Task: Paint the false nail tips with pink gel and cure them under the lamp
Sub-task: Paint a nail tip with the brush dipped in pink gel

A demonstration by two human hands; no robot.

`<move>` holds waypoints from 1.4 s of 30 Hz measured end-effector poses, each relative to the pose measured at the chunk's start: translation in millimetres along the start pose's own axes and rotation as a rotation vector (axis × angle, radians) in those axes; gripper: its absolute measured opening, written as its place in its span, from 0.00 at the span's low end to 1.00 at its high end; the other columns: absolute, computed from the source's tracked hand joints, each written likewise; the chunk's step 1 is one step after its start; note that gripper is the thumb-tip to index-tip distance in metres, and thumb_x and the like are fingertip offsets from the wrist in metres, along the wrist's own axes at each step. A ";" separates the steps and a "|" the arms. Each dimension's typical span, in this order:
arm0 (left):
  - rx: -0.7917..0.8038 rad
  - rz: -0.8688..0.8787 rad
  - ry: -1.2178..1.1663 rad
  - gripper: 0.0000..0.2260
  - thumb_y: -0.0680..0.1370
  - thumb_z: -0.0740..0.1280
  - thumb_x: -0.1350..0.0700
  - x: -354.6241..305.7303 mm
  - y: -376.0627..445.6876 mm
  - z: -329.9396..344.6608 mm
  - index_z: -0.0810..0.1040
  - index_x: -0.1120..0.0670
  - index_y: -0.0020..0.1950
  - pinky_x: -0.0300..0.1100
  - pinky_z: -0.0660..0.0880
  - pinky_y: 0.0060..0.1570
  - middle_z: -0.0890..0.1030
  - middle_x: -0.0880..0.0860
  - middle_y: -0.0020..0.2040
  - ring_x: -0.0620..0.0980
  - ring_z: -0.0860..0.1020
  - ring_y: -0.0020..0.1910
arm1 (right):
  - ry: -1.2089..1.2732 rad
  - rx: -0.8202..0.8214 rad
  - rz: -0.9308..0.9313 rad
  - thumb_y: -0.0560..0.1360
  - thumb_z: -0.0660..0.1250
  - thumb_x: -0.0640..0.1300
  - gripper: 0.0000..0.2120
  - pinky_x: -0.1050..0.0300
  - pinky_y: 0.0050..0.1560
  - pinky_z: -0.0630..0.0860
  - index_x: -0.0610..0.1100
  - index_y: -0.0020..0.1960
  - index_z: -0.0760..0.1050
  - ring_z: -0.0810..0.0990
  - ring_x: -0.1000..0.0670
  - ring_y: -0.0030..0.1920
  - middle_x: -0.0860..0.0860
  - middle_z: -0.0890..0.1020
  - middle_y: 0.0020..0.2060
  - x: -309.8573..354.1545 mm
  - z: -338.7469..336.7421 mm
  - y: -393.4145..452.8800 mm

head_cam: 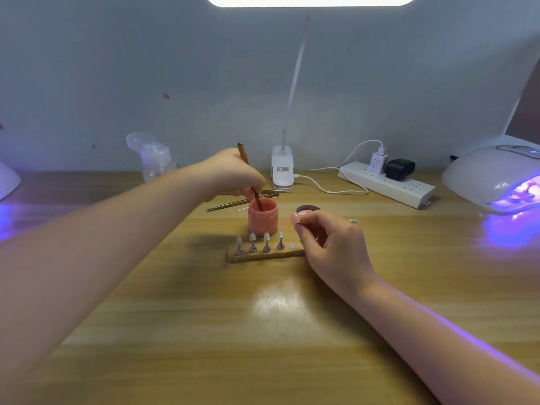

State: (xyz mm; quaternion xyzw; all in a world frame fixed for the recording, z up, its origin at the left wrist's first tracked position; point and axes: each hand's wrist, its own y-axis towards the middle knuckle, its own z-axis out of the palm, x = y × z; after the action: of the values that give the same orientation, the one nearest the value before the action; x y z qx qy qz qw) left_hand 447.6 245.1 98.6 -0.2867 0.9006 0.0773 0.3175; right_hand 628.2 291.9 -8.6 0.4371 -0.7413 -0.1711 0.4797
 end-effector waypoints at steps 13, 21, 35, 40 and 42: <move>-0.088 -0.203 -0.535 0.02 0.73 0.70 0.56 71.5 -8.2 -23.8 0.82 0.54 0.42 0.36 0.62 0.30 0.78 0.45 0.26 0.42 0.70 0.28 | -0.006 0.011 0.010 0.74 0.69 0.35 0.06 0.67 0.38 0.71 0.38 0.50 0.82 0.75 0.59 0.35 0.49 0.83 0.40 2.4 -1.5 0.4; -0.288 0.293 -0.715 0.06 0.77 0.67 0.54 75.3 -49.0 -0.6 0.83 0.52 0.45 0.34 0.72 0.34 0.84 0.49 0.36 0.40 0.76 0.31 | -0.005 -0.005 0.006 0.74 0.70 0.36 0.06 0.63 0.40 0.76 0.40 0.50 0.82 0.79 0.56 0.38 0.49 0.84 0.41 1.9 -2.3 0.5; -0.344 0.757 -0.360 0.04 0.74 0.68 0.61 66.2 -102.3 64.5 0.82 0.56 0.46 0.33 0.73 0.40 0.82 0.48 0.39 0.45 0.79 0.39 | 0.000 -0.023 -0.008 0.74 0.70 0.36 0.05 0.49 0.44 0.78 0.39 0.50 0.82 0.82 0.50 0.41 0.48 0.84 0.42 1.8 -2.8 0.4; -0.384 0.740 -0.422 0.05 0.76 0.68 0.61 64.2 -104.3 64.0 0.81 0.54 0.49 0.31 0.75 0.44 0.83 0.46 0.43 0.43 0.81 0.43 | -0.004 -0.022 -0.015 0.74 0.70 0.36 0.05 0.50 0.44 0.78 0.38 0.50 0.82 0.82 0.51 0.40 0.48 0.84 0.42 2.3 -2.7 0.4; -0.372 0.737 -0.409 0.06 0.77 0.69 0.61 62.3 -103.1 65.6 0.81 0.55 0.53 0.31 0.75 0.46 0.83 0.46 0.46 0.40 0.81 0.47 | -0.006 -0.022 -0.019 0.74 0.70 0.36 0.05 0.51 0.43 0.78 0.39 0.49 0.82 0.81 0.51 0.40 0.48 0.84 0.41 2.1 -2.6 0.7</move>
State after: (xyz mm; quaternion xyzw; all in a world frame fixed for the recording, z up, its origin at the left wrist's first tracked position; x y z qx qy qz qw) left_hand 501.0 152.1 13.0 0.0217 0.8321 0.4005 0.3831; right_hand 629.8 291.0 -5.6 0.4384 -0.7368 -0.1850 0.4804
